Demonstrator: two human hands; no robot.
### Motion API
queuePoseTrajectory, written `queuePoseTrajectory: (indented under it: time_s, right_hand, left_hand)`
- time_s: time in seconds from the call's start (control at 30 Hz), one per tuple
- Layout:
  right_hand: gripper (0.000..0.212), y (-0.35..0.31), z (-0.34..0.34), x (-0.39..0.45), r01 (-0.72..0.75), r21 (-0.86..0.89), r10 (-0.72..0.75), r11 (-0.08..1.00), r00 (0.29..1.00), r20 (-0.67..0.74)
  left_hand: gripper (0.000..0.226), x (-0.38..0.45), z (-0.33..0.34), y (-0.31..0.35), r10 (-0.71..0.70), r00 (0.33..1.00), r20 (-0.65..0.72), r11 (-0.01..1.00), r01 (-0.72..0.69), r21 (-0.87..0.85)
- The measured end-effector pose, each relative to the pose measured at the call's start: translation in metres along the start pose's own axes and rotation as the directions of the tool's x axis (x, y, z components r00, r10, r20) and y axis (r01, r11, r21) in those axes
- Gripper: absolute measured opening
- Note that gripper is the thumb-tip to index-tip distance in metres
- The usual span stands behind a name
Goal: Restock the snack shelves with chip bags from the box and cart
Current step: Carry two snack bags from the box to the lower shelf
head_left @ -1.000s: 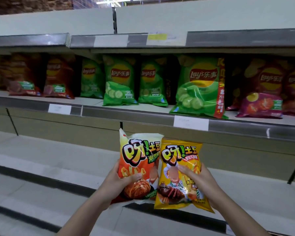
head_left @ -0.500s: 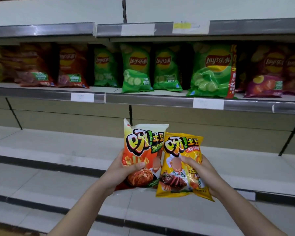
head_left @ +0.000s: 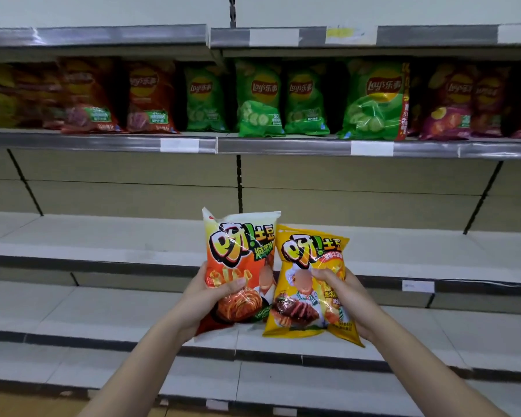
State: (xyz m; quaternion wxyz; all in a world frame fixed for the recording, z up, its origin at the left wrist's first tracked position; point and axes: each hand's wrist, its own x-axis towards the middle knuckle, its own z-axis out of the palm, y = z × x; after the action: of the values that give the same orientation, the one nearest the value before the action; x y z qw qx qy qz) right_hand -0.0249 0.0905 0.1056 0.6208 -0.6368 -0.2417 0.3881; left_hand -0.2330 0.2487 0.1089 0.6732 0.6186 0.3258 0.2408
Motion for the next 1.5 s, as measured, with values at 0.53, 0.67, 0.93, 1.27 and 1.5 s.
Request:
queuePoseTrajectory:
  time_s: [0.53,0.67,0.93,1.27,1.5]
  right_hand:
    - [0.049,-0.003,0.005,-0.023,0.062,-0.017,-0.063,0.998,0.997,-0.053]
    - [0.052,-0.003,0.009,-0.022,0.07,-0.039,-0.071,0.997,0.997,-0.041]
    - [0.046,0.004,0.017,-0.026,0.059,-0.036,-0.06,0.998,0.997,-0.037]
    - [0.036,0.003,0.004,-0.024,0.081,0.021,-0.078,0.997,0.993,-0.091]
    - [0.047,0.009,-0.007,-0.016,0.078,0.036,-0.072,0.996,0.987,-0.145]
  left_hand:
    - [0.095,-0.018,-0.025,-0.006,0.041,0.998,-0.052,0.989,-0.048,-0.142]
    - [0.095,-0.022,-0.028,-0.014,0.007,0.997,-0.072,0.984,-0.02,-0.177]
    - [0.083,-0.027,-0.033,-0.012,0.012,0.996,-0.092,0.979,-0.031,-0.203]
    - [0.085,-0.024,-0.034,-0.017,0.014,0.995,-0.097,0.977,-0.034,-0.211]
    - [0.088,-0.021,-0.034,-0.015,0.0,0.994,-0.113,0.976,-0.025,-0.218]
